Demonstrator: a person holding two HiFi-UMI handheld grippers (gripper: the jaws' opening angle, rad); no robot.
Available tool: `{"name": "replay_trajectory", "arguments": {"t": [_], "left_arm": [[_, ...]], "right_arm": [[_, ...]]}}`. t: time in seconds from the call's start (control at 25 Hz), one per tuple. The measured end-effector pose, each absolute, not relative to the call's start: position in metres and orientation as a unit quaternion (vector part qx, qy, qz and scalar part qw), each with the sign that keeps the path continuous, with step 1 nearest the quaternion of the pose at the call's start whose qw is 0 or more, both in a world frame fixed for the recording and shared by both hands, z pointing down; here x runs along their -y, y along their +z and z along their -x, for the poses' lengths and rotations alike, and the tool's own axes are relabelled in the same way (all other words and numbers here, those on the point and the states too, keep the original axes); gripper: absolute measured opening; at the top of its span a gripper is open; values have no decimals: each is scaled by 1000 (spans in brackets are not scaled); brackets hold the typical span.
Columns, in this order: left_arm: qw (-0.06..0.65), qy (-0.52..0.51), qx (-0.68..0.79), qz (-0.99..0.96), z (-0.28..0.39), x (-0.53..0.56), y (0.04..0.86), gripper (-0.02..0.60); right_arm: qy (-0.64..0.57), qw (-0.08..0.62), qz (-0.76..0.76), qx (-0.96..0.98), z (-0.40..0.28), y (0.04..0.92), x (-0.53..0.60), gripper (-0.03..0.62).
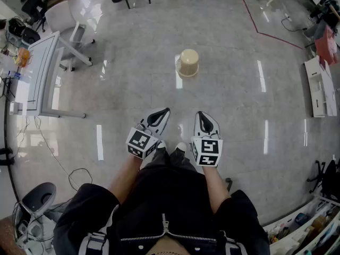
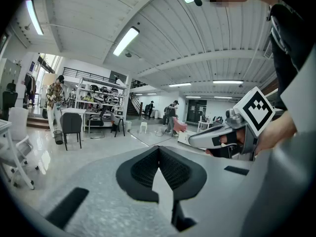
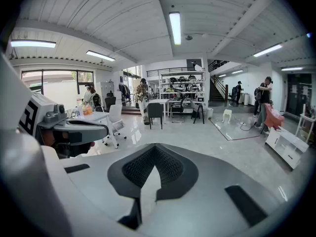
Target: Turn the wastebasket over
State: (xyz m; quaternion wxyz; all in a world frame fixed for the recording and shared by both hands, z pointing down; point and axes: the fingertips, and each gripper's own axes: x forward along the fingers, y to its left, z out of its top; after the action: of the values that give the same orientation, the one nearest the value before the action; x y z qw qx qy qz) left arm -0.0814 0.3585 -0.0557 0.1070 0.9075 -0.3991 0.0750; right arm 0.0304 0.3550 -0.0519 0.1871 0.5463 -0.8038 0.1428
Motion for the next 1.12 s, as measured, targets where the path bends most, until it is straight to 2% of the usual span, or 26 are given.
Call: {"name": "replay_trajectory", "arguments": {"t": [0.28, 0.56, 1.12], "left_arm": [[99, 75, 397, -909, 64, -356, -59, 6], [102, 77, 396, -909, 50, -364, -58, 6], [84, 88, 407, -905, 38, -378, -59, 6]], "right_arm": [[135, 177, -547, 807, -43, -56, -352, 9], [134, 139, -545, 816, -58, -65, -361, 9], [142, 124, -535, 824, -75, -62, -378, 9]]}}
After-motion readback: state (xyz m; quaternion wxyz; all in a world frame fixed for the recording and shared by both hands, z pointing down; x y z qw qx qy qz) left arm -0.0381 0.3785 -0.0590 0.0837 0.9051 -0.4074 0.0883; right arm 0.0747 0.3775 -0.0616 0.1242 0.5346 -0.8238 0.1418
